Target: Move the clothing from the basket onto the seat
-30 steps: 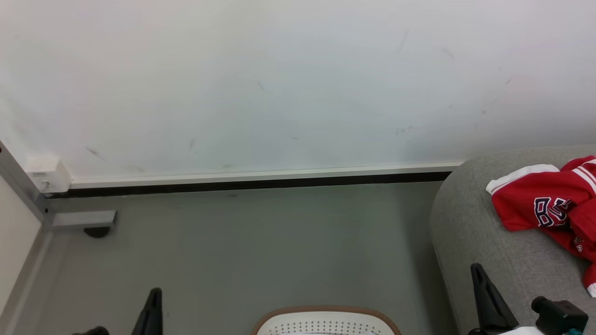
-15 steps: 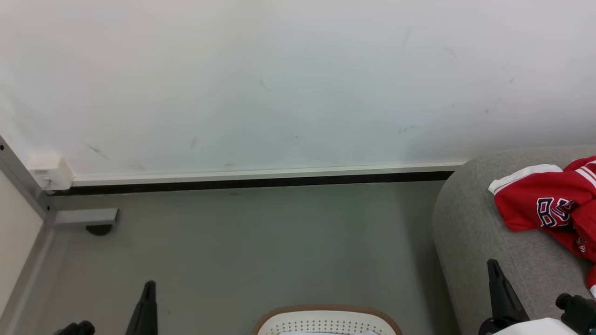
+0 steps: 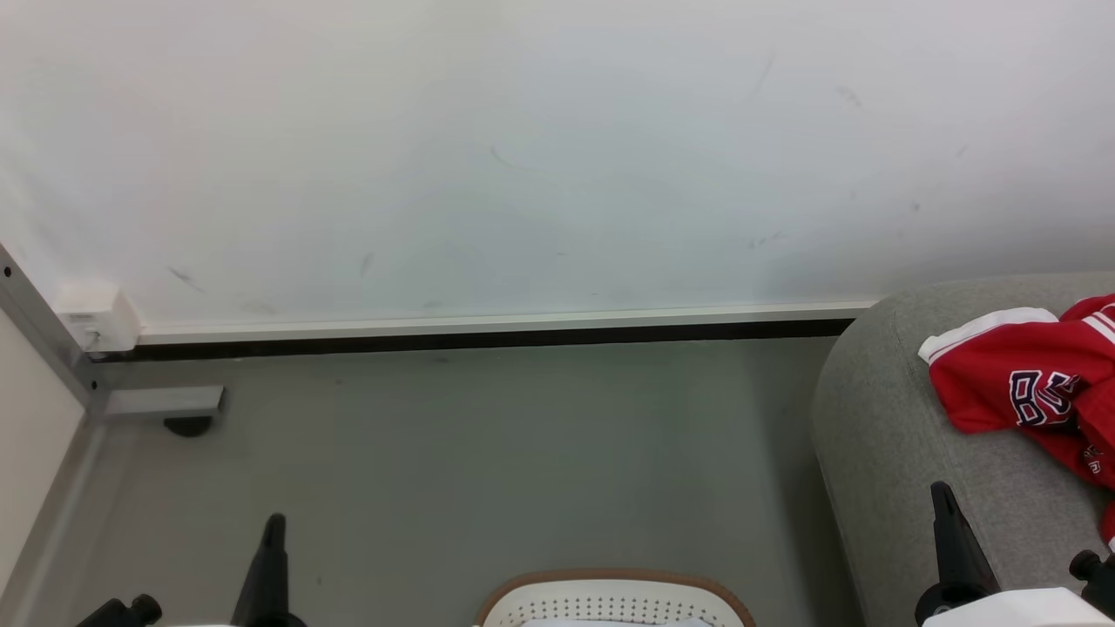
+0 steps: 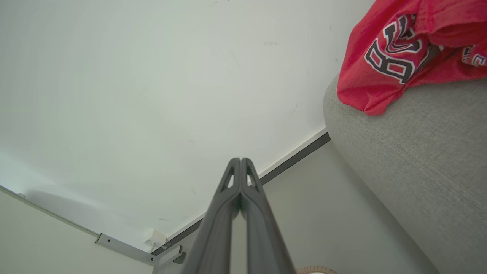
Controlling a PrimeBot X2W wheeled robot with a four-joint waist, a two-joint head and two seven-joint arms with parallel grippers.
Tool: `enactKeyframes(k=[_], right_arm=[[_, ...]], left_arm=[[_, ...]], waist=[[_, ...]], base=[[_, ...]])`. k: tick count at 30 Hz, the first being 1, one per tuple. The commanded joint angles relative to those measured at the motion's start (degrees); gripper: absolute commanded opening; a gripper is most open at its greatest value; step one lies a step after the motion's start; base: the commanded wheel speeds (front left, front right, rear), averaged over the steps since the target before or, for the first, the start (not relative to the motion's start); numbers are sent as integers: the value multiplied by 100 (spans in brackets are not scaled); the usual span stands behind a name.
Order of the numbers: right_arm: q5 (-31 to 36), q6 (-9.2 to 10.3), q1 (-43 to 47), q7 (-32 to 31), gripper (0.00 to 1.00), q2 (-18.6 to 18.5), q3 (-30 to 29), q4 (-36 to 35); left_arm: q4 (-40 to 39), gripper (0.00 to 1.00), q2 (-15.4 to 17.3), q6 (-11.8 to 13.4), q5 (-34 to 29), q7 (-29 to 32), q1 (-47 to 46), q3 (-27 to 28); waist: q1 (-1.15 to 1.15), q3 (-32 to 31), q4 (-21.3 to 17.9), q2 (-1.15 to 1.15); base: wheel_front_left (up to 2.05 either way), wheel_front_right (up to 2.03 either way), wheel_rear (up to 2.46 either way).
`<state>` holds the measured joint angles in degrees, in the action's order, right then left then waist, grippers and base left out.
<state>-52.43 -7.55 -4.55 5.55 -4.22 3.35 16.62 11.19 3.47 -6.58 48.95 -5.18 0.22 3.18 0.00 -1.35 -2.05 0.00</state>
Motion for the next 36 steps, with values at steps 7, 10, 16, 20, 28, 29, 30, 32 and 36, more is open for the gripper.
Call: enactKeyframes(k=[7,10,16,20,28,29,30,32,36], right_arm=[[-599,4,-171,-147,0,-25,-138,-112],[-796,5,-179,-197,0,-24,-174,-119],[-1155,5,-187,-293,0,-22,-249,-130],[-1323,6,-190,-339,0,-22,-285,-137],[-1772,6,-200,-453,0,-20,-367,-149],[-1826,6,-200,-466,0,-20,-378,-152],[-1915,7,-201,-501,0,-19,-399,-155],[-2019,7,-205,-522,0,-19,-421,-159],[-2185,7,-208,-556,0,-19,-451,-162]], left_arm=[[-26,0,11,12,654,160,-200,74],[-19,0,7,18,864,217,-221,91],[-5,0,2,28,1243,316,-277,119],[1,0,-1,33,1407,367,-301,132],[17,0,-8,43,1875,495,-363,165],[19,0,-9,45,1937,515,-370,170],[24,0,-11,45,2027,539,-384,178],[27,0,-11,49,2133,576,-399,186],[32,0,-15,50,2308,616,-416,198]], waist=[[0,11,19,0],[0,16,26,0],[0,25,40,0],[0,30,47,0],[0,42,67,0],[0,43,69,0],[0,46,74,0],[0,49,79,0],[0,54,86,0]], base=[[0,0,0],[0,0,0],[0,0,0],[0,0,0],[0,0,0],[0,0,0],[0,0,0],[0,0,0],[0,0,0]])
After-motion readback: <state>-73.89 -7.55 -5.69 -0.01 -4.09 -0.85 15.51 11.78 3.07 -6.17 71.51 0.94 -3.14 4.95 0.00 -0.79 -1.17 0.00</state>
